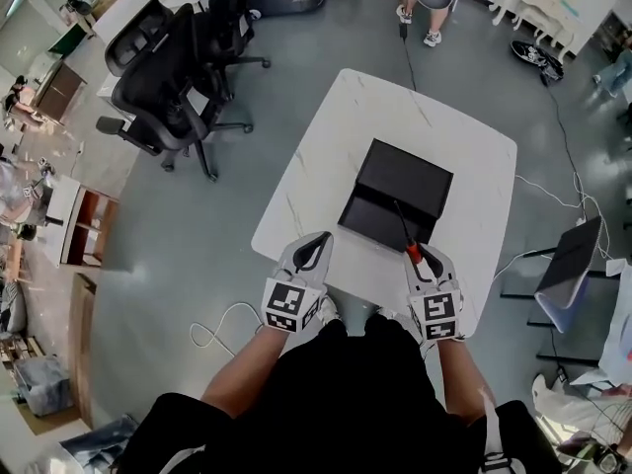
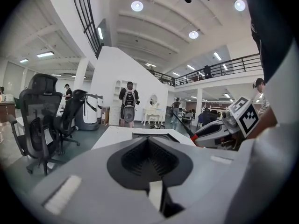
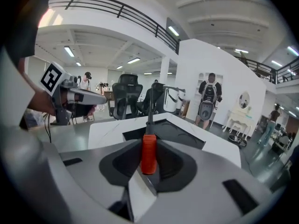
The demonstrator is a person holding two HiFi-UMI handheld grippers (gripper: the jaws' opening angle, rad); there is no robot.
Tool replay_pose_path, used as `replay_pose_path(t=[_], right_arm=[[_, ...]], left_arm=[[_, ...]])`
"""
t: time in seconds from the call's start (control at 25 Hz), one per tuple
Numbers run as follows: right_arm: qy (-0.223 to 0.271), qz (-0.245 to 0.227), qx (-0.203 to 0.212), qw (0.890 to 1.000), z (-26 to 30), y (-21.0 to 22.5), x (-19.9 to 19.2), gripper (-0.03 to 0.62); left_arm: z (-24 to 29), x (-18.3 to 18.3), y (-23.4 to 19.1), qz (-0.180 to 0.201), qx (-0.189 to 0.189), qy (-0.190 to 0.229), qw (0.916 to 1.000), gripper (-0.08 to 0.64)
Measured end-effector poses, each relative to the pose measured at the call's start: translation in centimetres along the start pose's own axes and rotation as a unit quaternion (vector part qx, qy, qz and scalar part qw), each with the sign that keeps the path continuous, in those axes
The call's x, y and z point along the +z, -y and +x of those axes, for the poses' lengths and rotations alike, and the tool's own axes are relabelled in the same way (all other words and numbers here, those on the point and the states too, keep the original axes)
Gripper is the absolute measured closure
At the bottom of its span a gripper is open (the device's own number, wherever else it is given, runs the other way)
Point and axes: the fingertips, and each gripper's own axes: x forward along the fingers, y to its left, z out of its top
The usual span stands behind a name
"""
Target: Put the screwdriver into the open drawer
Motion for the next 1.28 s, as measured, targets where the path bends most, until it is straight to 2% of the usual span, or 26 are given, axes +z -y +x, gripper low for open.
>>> replay_pose_path(t=[0.24, 0.4, 0.76, 1.0, 1.28], right_arm=[[-0.053, -0.093, 0.024, 0.994, 2.3, 0.7, -1.7, 0.495], [-0.101, -0.117, 0.044, 0.987, 3.9, 1.0, -3.4, 0.495], [-0.186, -0.201, 0.093, 0.957, 8.6, 1.4, -5.8, 0.495], [-0.243, -0.240, 0.127, 0.931, 11.9, 0.8, -8.1, 0.495], [-0.281, -0.255, 0.157, 0.912, 13.5, -0.1, -9.4, 0.495]], left_arm=[[0.5, -0.9, 0.1, -0.001, 0.019, -0.012, 0.9998, 0.552], [0.9, -1.7, 0.2, -0.005, 0.036, -0.024, 0.9990, 0.552], [1.1, -3.3, -1.0, -0.025, 0.070, -0.039, 0.9965, 0.552], [1.7, -3.5, -1.6, -0.034, 0.080, -0.035, 0.9956, 0.552], [1.7, -3.2, -2.5, -0.035, 0.091, -0.032, 0.9947, 0.552]])
